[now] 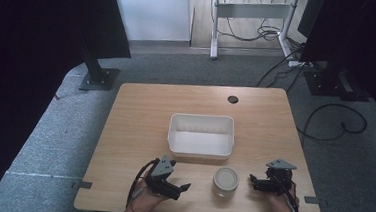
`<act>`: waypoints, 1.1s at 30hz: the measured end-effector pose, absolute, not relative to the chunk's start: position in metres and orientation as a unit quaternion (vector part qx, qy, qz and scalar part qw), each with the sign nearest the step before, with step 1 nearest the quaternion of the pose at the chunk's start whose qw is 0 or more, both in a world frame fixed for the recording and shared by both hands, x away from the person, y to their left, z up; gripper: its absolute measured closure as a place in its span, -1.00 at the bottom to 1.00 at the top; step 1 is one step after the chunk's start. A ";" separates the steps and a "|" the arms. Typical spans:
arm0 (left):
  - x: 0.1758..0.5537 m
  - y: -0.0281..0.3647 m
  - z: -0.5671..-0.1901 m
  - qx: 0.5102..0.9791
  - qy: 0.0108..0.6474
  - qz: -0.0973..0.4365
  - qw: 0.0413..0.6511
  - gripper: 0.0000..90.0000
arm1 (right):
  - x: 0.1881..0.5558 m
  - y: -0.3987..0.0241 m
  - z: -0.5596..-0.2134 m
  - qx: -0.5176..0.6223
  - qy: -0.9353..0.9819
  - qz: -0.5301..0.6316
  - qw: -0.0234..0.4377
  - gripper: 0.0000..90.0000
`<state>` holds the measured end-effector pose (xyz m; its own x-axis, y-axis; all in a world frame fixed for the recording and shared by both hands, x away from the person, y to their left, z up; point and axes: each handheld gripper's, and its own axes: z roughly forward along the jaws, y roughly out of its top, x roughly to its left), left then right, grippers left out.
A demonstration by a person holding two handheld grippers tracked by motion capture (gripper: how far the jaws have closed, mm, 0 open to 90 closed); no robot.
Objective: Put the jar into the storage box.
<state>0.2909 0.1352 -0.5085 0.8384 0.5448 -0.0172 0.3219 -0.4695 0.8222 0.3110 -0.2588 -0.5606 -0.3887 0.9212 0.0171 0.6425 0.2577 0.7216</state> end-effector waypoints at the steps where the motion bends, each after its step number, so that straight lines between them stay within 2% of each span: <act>1: 0.291 0.133 -0.509 0.848 0.253 0.123 0.448 -0.92 | 0.311 -0.259 -0.561 0.511 0.765 0.331 0.210 -0.91; 33: 0.291 0.059 -0.511 0.867 0.187 0.088 0.453 -0.94 | 0.311 -0.259 -0.561 0.510 0.765 0.331 0.210 -0.92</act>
<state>0.2908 0.0589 -0.5105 0.9143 0.4046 -0.0178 0.2457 -0.5193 0.8185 0.3107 -0.2589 -0.5606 -0.3905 0.9204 0.0165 0.6419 0.2594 0.7216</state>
